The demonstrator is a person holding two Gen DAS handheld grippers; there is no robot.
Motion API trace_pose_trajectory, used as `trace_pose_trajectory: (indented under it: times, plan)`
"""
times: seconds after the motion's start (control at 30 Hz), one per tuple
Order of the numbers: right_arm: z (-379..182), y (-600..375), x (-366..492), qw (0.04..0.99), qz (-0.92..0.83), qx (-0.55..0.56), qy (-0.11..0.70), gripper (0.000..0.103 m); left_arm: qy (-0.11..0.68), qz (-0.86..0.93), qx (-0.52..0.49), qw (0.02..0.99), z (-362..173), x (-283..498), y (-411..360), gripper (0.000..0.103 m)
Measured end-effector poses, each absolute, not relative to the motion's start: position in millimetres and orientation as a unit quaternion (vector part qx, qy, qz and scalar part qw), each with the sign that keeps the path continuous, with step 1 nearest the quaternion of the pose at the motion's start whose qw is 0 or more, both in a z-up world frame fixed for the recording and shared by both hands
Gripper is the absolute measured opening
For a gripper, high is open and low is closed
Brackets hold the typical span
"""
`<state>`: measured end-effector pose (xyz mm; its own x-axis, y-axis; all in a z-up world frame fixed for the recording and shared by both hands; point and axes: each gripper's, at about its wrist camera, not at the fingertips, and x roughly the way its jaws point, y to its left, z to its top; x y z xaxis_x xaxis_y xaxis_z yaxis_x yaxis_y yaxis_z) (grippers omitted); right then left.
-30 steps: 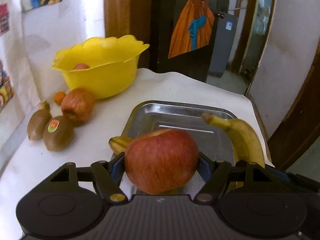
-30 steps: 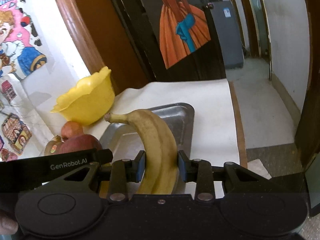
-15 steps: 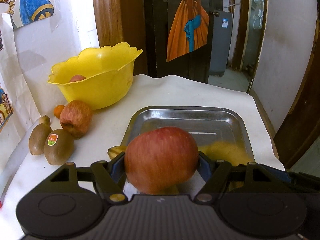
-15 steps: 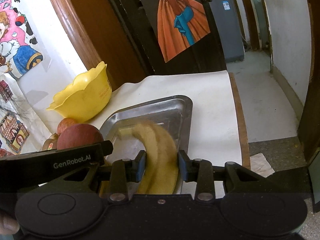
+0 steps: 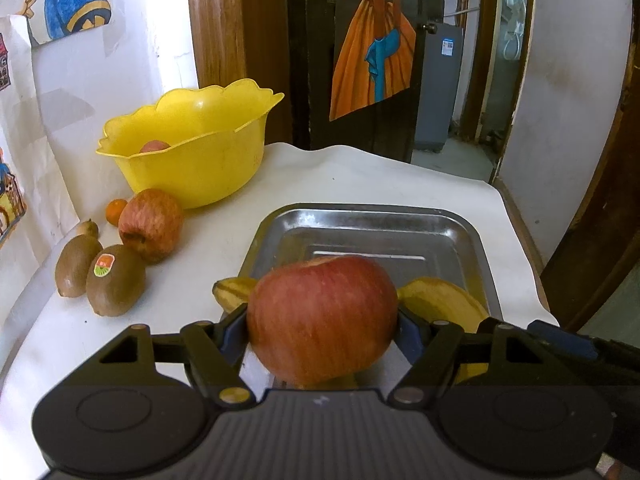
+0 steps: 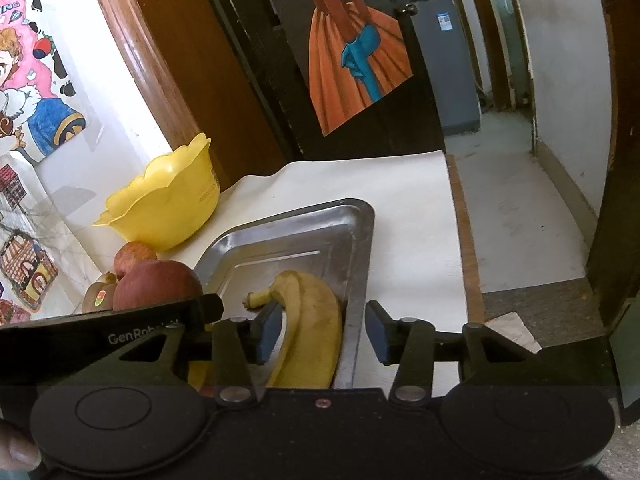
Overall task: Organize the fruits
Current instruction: 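Release the banana onto the tray with the right tool while the left tool carries the apple, then open the left tool to drop the red apple onto the tray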
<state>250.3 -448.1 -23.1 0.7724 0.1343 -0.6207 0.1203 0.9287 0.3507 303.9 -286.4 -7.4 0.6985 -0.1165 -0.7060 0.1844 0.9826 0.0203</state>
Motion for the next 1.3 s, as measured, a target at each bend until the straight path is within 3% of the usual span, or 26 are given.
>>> trace_pose_trajectory:
  times: [0.3,0.5,0.87,1.07,1.3]
  plan:
    - [-19.8,-450.5,233.7,0.925,-0.018,0.185,0.331,0.057,0.379,-0.096,0.048,0.919,-8.4,294.1,-289.6,0.078]
    - [-15.5,-453.9,222.3,0.928,-0.040,0.179,0.323,0.070,0.383,-0.110,0.047,0.916,-10.2,286.7,-290.2,0.081]
    - [-6.6,-448.5,199.2,0.931,-0.081,0.166,0.314,0.083,0.392,-0.138,0.038,0.909,-12.6,268.1,-281.4,0.084]
    - [2.6,-438.1,185.2,0.935,-0.100,0.135,0.312,0.099,0.376,-0.151,0.012,0.914,-1.2,253.0,-261.1,0.092]
    - [13.8,-414.0,171.0,0.938,-0.113,0.122,0.305,0.102,0.360,-0.144,0.001,0.922,14.6,237.1,-225.0,0.097]
